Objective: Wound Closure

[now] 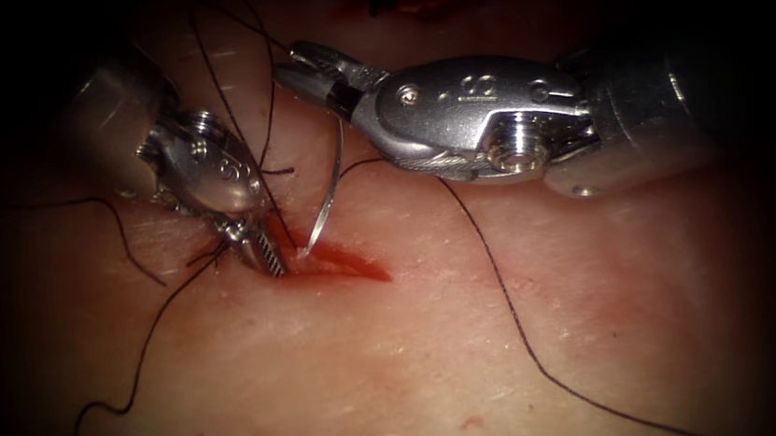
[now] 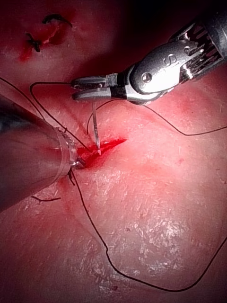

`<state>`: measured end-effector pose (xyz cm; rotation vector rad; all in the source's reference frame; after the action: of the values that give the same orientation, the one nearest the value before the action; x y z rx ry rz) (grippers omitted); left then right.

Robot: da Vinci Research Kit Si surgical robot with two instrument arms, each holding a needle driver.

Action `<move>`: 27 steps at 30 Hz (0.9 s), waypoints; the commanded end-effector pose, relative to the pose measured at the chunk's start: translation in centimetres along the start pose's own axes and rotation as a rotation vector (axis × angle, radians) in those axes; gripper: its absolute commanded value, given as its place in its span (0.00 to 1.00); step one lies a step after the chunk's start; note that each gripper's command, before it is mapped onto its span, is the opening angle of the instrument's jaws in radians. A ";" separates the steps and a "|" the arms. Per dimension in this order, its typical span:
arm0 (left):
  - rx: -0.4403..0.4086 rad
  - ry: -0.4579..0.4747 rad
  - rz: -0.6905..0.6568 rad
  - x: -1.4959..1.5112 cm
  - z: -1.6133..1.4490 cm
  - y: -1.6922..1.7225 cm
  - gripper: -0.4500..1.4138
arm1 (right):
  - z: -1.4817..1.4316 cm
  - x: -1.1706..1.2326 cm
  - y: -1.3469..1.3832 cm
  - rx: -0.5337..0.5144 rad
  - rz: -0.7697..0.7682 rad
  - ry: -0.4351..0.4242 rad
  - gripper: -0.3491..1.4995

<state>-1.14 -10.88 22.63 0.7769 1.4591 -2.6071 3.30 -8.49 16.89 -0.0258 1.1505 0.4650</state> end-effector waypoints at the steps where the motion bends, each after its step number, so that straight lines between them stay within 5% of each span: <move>1: -0.006 0.007 0.000 0.07 0.14 0.07 0.41 | 0.06 -0.05 -0.16 0.003 -0.001 0.000 0.00; 27: 0.014 0.043 0.009 -0.01 0.02 0.20 0.40 | 0.22 -0.17 -0.53 0.002 -0.226 -0.064 0.00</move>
<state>-0.98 -10.86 22.50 0.8422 1.4347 -2.6201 3.55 -8.86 17.01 -0.1433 1.0664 0.2600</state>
